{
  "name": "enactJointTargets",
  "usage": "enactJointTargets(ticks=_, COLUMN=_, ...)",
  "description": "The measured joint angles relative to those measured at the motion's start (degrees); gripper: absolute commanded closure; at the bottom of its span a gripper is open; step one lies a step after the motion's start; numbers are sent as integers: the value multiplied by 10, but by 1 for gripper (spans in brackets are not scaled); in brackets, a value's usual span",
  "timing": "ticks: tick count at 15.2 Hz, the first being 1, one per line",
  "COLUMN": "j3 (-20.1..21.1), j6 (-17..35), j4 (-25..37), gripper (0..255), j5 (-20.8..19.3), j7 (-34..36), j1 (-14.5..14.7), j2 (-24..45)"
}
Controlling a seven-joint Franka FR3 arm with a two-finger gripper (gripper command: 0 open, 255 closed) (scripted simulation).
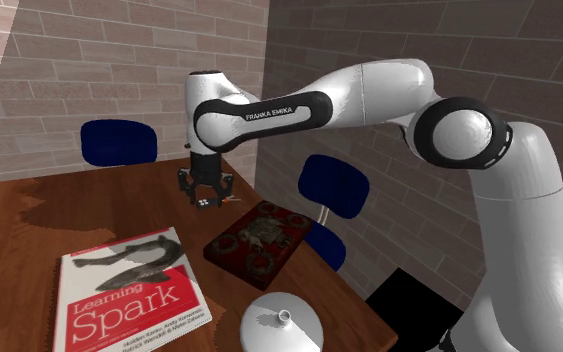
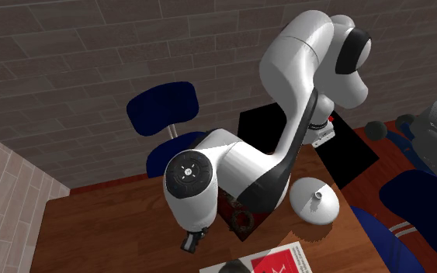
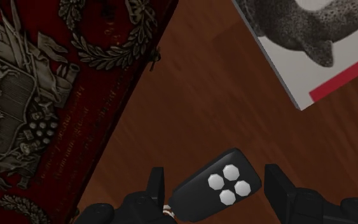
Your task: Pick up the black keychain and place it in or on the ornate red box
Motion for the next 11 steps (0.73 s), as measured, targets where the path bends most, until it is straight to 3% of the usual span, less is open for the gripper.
enactJointTargets(ticks=10, j3=3, j6=-69, j4=60, gripper=255, j5=6, j7=-7, j1=4, j2=-10)
enactJointTargets(ticks=11, j3=6, j6=-61, j4=34, gripper=255, j5=11, j7=-7, j1=-2, j2=-29)
